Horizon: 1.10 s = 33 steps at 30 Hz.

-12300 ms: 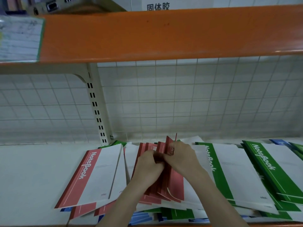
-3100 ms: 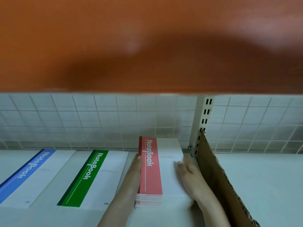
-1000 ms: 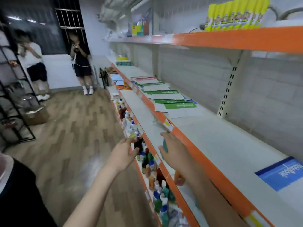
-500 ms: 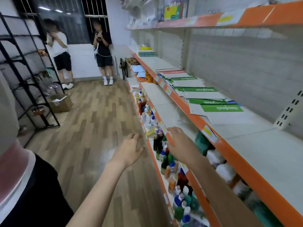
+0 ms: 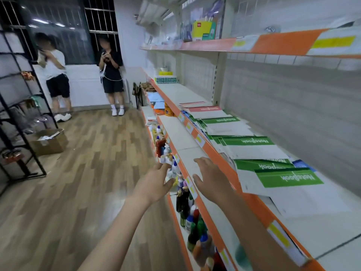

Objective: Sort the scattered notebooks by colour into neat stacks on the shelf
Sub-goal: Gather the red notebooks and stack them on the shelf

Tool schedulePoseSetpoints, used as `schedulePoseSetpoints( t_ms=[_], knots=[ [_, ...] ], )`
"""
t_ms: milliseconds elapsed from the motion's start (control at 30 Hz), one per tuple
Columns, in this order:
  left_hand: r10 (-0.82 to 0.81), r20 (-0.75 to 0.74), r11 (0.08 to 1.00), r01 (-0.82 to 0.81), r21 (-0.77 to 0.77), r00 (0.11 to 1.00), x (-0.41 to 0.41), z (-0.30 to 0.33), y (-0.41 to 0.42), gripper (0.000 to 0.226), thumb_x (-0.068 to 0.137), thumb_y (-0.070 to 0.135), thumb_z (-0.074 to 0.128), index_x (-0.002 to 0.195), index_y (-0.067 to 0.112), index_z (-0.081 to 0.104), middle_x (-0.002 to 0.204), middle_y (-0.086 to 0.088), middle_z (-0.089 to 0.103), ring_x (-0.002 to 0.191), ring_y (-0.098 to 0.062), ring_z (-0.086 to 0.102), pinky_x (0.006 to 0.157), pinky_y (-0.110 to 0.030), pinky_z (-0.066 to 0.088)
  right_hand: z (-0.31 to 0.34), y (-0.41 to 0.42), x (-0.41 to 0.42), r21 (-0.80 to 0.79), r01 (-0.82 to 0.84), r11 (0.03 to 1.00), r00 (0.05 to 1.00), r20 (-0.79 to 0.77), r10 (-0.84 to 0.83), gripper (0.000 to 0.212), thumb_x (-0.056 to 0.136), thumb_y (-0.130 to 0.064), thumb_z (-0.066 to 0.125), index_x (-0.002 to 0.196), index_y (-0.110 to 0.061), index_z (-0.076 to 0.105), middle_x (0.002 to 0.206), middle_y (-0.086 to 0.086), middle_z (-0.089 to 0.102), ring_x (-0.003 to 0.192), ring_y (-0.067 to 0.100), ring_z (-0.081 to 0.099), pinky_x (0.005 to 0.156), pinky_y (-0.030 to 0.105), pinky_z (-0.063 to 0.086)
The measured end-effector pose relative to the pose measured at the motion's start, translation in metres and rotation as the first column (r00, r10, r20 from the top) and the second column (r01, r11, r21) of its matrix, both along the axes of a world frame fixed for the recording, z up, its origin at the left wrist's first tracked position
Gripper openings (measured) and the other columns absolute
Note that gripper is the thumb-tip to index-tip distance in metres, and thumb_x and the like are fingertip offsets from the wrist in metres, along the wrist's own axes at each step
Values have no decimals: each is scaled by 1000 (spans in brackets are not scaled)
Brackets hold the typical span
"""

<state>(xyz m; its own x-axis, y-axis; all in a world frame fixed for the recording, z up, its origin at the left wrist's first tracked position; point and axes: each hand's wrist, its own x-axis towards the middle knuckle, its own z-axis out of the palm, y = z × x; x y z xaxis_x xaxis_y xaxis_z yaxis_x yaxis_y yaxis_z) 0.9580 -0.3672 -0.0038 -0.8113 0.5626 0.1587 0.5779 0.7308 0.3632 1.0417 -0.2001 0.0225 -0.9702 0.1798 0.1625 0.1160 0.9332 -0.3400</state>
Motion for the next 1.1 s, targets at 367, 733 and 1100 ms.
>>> schedulePoseSetpoints(
  t_ms=[367, 733, 1100],
  knots=[
    [-42, 64, 999, 44, -27, 997, -93, -23, 33, 47, 95, 35, 49, 138, 20, 38, 137, 1, 43, 117, -21, 50, 90, -38, 48, -18, 26, -88, -37, -2, 999, 998, 62, 4, 44, 99, -25, 41, 142, -20, 32, 151, 2, 28, 136, 20, 33, 110, 33, 30],
    [-109, 49, 993, 111, -40, 993, -262, -11, 47, 45, 96, 35, 49, 137, 20, 39, 137, 0, 43, 108, -21, 54, 87, -36, 48, -30, 27, -257, -115, 46, 992, 999, 20, -44, 42, 98, -23, 42, 140, -22, 37, 147, -2, 33, 130, 17, 38, 101, 29, 37],
    [-216, -84, 976, 214, -24, 973, -447, 28, 69, 47, 97, 39, 46, 140, 24, 35, 143, 1, 40, 123, -17, 49, 97, -31, 46, 2, 42, -427, -63, 149, 987, 987, -45, -152, 44, 98, -26, 39, 142, -20, 35, 151, -2, 29, 137, 19, 31, 111, 34, 29]
  ],
)
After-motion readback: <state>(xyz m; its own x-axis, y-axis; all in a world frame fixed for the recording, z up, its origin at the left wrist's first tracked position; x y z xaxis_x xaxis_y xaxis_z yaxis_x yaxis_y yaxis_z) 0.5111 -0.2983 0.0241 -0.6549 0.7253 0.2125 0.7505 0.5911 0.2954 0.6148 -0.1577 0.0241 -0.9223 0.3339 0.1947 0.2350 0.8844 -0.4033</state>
